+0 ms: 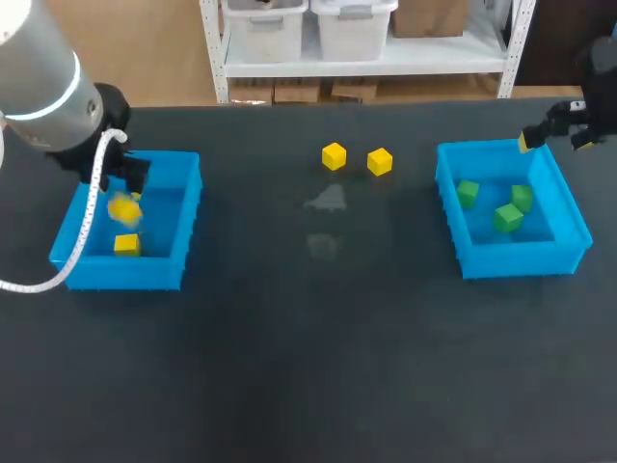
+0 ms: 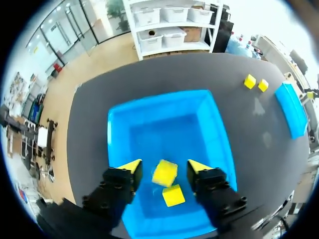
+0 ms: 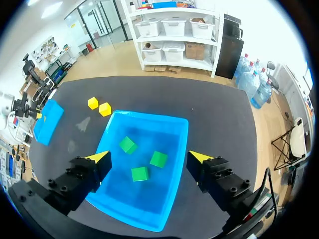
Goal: Put the green cubes in the right bin and the yellow cubes in the left bin.
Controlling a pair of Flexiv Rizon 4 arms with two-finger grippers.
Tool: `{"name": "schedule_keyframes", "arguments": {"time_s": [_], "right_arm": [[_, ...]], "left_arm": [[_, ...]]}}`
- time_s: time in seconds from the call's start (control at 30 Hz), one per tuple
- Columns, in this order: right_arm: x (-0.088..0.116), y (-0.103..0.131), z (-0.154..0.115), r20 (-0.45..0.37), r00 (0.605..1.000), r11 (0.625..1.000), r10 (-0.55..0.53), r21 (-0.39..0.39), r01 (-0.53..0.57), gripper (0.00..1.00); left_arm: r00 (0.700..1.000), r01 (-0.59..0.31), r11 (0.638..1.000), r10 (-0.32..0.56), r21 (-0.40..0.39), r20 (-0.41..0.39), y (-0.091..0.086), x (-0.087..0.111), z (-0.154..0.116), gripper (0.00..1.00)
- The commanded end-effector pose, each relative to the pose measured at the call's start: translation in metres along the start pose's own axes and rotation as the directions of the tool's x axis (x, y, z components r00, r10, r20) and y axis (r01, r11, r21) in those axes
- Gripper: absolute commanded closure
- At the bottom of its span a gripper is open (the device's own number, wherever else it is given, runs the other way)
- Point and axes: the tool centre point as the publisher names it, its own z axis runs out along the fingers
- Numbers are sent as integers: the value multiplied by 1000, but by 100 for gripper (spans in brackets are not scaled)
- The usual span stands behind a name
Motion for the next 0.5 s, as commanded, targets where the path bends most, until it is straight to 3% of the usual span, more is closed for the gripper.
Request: {"name": "schedule_keyframes", "arguments": {"time_s": [0.03, 0.2, 0.3, 0.5], "right_arm": [[1, 1, -1, 3, 1000, 1000, 1, 4, -1, 0], [1, 1, -1, 3, 1000, 1000, 1, 4, -1, 0], [1, 1, -1, 3, 1000, 1000, 1, 4, -1, 0], [1, 1, -1, 3, 1000, 1000, 1, 4, -1, 0]], "left_arm": [[999, -44, 999, 44, 1, -4, -9, -26, -6, 0], [989, -140, 990, 139, 25, 51, -33, -63, -15, 0], [974, -214, 974, 209, 68, 85, -58, -88, -14, 0], [934, -356, 926, 345, 128, 96, -115, -115, -3, 0]]}}
